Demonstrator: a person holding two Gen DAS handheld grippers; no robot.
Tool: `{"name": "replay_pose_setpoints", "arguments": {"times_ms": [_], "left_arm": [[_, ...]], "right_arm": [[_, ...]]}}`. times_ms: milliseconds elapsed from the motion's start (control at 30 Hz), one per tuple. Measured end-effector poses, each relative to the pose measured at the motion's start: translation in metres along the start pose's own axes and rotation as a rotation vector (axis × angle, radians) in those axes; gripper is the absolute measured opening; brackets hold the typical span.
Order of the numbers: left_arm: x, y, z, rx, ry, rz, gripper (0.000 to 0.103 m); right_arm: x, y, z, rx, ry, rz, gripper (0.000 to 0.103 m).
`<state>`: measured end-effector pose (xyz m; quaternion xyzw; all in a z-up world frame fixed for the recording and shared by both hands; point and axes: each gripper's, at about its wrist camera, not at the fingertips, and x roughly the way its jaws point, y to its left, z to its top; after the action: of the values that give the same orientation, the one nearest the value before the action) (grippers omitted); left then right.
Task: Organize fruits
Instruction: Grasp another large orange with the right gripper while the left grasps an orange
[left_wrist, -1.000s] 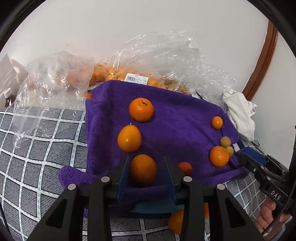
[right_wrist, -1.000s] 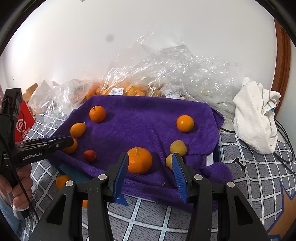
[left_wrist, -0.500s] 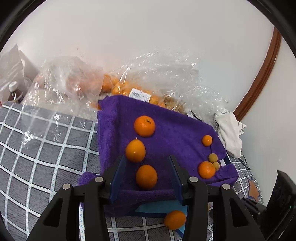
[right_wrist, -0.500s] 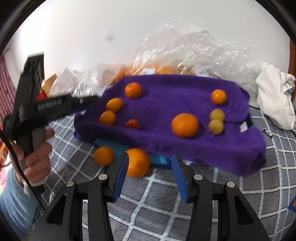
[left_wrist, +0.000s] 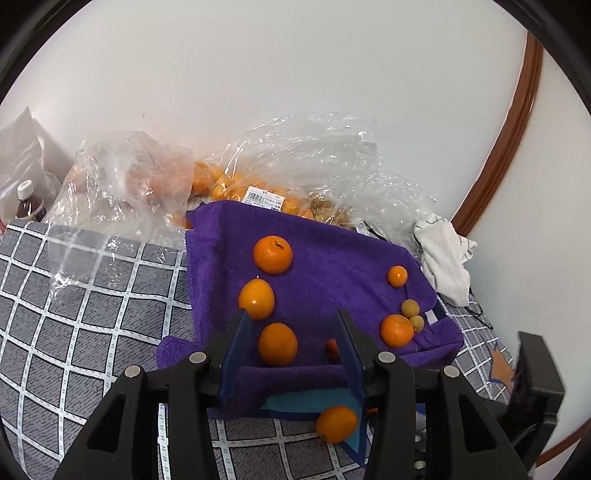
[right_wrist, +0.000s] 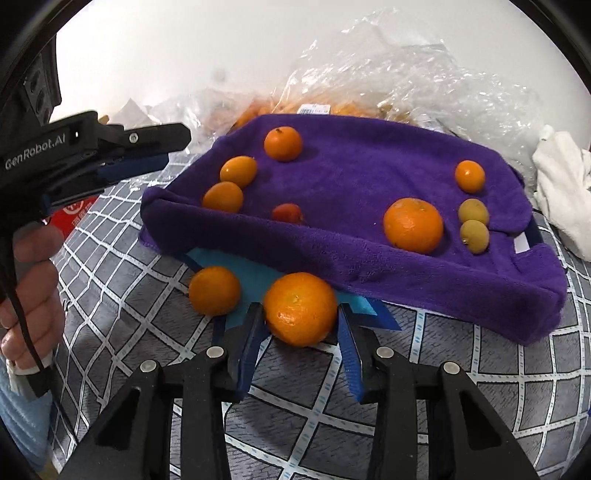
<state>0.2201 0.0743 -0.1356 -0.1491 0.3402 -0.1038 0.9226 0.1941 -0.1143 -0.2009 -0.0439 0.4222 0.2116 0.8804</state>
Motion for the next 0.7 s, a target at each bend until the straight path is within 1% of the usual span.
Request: {"name": "replay_pose_setpoints", "arguments": {"times_ms": [100,200,300,333,433,500,533,633,700], "left_arm": [[0.002,-0.002,-0.001,0.016,0.011,-0.014,0.045],[0.002,-0.011,-0.006,0.061,0.033,-0.017,0.045],[0.003,-0.029,-0.015,0.166,0.070,-0.015,0.045],[0.005,-0.037,-0.019,0.215,0.091,-0.035,0.045],[0.013,-0.051,-0.030,0.289,0.145,-0.067,0.045],[0.018,-0.057,-0.037,0.327,0.189,-0.078,0.045],[0.020,-0.059,-0.040,0.338,0.201,-0.071,0.045],[0.025,-0.062,-0.045,0.376,0.205,-0.018,0.045],[0.028,-0.060,-0.047,0.386,0.228,-0.011,0.045]], "right_arm": [[-0.018,-0.013,-0.003,0.044,-0.040,-0.002,0.040],[-0.037,-0.033,-0.011,0.073,-0.064,-0.064,0.040],[-0.046,-0.056,-0.025,0.092,-0.051,-0.127,0.040],[-0.049,-0.064,-0.030,0.107,-0.044,-0.142,0.040],[-0.057,-0.082,-0.044,0.144,-0.044,-0.168,0.040],[-0.060,-0.088,-0.051,0.155,-0.047,-0.174,0.040],[-0.061,-0.091,-0.055,0.159,-0.049,-0.171,0.040],[-0.062,-0.095,-0.058,0.182,-0.064,-0.144,0.040],[-0.062,-0.098,-0.059,0.194,-0.068,-0.130,0.040]]}}
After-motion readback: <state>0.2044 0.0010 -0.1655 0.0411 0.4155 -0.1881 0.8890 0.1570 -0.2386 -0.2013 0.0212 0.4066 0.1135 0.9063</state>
